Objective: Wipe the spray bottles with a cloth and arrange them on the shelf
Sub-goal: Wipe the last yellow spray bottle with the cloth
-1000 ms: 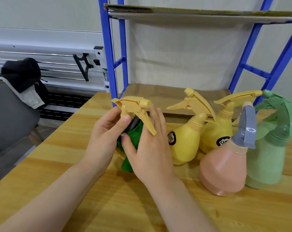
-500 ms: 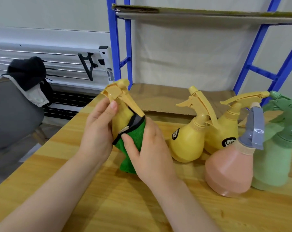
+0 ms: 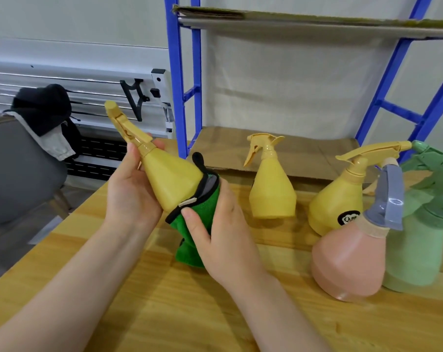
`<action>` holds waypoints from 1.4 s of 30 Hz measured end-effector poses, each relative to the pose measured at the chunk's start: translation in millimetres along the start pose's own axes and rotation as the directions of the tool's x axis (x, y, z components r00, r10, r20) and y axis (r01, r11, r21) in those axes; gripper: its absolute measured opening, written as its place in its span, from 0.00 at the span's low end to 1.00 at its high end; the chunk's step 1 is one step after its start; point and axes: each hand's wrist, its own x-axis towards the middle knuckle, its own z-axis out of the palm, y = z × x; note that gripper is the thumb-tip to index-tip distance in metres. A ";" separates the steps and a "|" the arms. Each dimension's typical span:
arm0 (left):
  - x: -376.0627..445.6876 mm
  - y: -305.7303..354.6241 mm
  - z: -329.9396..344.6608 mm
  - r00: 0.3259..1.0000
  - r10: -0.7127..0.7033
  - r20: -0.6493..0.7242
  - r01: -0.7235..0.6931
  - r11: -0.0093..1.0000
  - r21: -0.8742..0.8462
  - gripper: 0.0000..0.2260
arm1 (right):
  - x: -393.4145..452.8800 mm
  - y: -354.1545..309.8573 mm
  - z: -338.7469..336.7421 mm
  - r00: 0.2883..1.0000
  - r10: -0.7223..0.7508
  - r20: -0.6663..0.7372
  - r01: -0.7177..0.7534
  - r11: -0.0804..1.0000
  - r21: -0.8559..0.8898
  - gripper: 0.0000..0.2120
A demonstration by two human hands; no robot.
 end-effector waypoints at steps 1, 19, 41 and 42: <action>-0.7 -0.9 0.5 1.000 -0.003 0.021 0.002 0.999 0.036 0.16 | -0.1 0.6 -1.7 1.000 0.005 0.006 -0.005 1.000 0.010 0.28; -9.4 -16.3 -10.0 0.851 -0.188 0.491 -0.061 0.892 0.448 0.11 | 8.0 -7.9 -20.9 0.998 0.057 0.037 -0.066 0.955 0.289 0.11; -21.4 -25.2 6.4 0.961 0.094 0.258 -0.157 0.959 0.235 0.17 | 5.5 -1.8 0.7 0.944 -0.087 -0.318 0.068 0.995 -0.071 0.28; -19.1 -21.6 6.7 0.970 0.088 0.228 -0.142 0.963 0.230 0.21 | 4.8 -1.2 1.0 0.946 -0.086 -0.312 0.072 0.996 -0.054 0.29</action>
